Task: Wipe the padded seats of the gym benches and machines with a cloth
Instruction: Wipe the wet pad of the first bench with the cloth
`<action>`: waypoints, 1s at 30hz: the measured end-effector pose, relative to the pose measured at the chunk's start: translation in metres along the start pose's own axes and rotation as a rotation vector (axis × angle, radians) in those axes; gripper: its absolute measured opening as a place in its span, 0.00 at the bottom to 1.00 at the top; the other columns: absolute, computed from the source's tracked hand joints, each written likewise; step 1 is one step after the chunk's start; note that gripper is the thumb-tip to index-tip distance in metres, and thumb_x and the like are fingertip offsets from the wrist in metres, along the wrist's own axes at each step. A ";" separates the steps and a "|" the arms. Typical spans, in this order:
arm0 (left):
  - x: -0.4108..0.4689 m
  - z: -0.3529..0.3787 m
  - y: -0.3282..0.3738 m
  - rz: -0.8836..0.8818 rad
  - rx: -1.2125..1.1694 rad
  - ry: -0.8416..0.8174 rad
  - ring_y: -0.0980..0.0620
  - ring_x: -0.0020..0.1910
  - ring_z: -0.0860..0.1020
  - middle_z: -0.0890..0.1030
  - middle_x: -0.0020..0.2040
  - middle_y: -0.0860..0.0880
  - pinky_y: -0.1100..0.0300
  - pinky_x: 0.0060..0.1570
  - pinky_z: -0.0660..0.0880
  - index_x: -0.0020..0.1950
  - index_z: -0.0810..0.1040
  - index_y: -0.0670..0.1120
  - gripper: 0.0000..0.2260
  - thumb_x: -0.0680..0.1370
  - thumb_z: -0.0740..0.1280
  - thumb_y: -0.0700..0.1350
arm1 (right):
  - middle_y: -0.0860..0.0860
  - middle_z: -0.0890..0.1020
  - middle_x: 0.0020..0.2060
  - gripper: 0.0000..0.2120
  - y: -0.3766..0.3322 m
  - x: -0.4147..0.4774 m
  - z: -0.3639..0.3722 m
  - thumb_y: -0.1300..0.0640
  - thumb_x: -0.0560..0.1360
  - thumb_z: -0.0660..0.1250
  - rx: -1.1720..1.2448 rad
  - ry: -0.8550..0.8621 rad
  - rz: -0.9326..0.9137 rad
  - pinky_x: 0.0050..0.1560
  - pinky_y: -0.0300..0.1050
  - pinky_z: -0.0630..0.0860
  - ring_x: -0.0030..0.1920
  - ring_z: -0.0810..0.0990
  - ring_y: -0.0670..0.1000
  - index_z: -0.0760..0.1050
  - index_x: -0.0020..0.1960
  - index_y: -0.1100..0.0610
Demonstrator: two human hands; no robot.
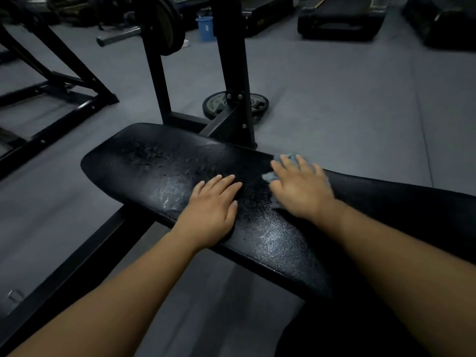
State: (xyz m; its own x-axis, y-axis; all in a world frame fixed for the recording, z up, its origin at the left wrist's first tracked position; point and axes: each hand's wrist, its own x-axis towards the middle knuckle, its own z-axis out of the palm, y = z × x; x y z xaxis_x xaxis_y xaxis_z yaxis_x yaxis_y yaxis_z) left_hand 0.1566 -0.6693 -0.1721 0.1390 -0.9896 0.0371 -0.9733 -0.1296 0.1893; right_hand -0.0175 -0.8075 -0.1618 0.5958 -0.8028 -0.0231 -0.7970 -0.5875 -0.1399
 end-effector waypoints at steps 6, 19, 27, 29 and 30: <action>0.014 -0.018 -0.030 0.156 0.092 -0.003 0.51 0.74 0.65 0.68 0.75 0.53 0.50 0.74 0.59 0.75 0.69 0.52 0.31 0.77 0.47 0.63 | 0.46 0.50 0.81 0.38 -0.036 -0.074 0.001 0.42 0.71 0.38 -0.007 -0.077 -0.349 0.79 0.54 0.45 0.81 0.47 0.52 0.53 0.81 0.45; 0.040 -0.036 -0.113 0.326 0.044 -0.040 0.49 0.73 0.67 0.69 0.74 0.51 0.45 0.72 0.64 0.73 0.71 0.53 0.31 0.75 0.53 0.66 | 0.50 0.60 0.80 0.34 -0.094 -0.058 0.012 0.44 0.73 0.47 -0.028 -0.075 -0.261 0.76 0.60 0.54 0.79 0.56 0.57 0.61 0.79 0.48; 0.037 -0.032 -0.148 0.321 0.050 -0.054 0.47 0.78 0.59 0.65 0.77 0.51 0.37 0.73 0.57 0.76 0.67 0.54 0.32 0.76 0.50 0.66 | 0.49 0.52 0.81 0.41 -0.104 0.007 0.009 0.40 0.68 0.36 -0.072 -0.025 0.180 0.78 0.59 0.48 0.81 0.47 0.56 0.52 0.81 0.44; 0.039 -0.030 -0.149 0.327 0.044 -0.048 0.46 0.77 0.60 0.66 0.76 0.50 0.35 0.72 0.58 0.75 0.68 0.53 0.31 0.76 0.52 0.65 | 0.51 0.59 0.80 0.37 -0.142 -0.019 0.019 0.42 0.71 0.45 -0.061 -0.016 0.002 0.76 0.63 0.54 0.80 0.55 0.60 0.60 0.79 0.48; 0.040 -0.029 -0.151 0.335 0.053 -0.044 0.45 0.77 0.61 0.67 0.76 0.50 0.34 0.71 0.58 0.75 0.68 0.53 0.31 0.76 0.52 0.65 | 0.51 0.62 0.79 0.35 -0.151 -0.042 0.023 0.44 0.72 0.51 -0.039 -0.034 -0.083 0.75 0.63 0.57 0.79 0.58 0.60 0.64 0.78 0.49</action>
State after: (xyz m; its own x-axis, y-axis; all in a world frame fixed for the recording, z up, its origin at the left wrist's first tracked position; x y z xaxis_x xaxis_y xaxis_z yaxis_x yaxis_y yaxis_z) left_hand 0.3142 -0.6876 -0.1711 -0.1968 -0.9794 0.0458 -0.9719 0.2010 0.1224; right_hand 0.0805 -0.6826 -0.1622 0.6623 -0.7478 -0.0468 -0.7477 -0.6558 -0.1042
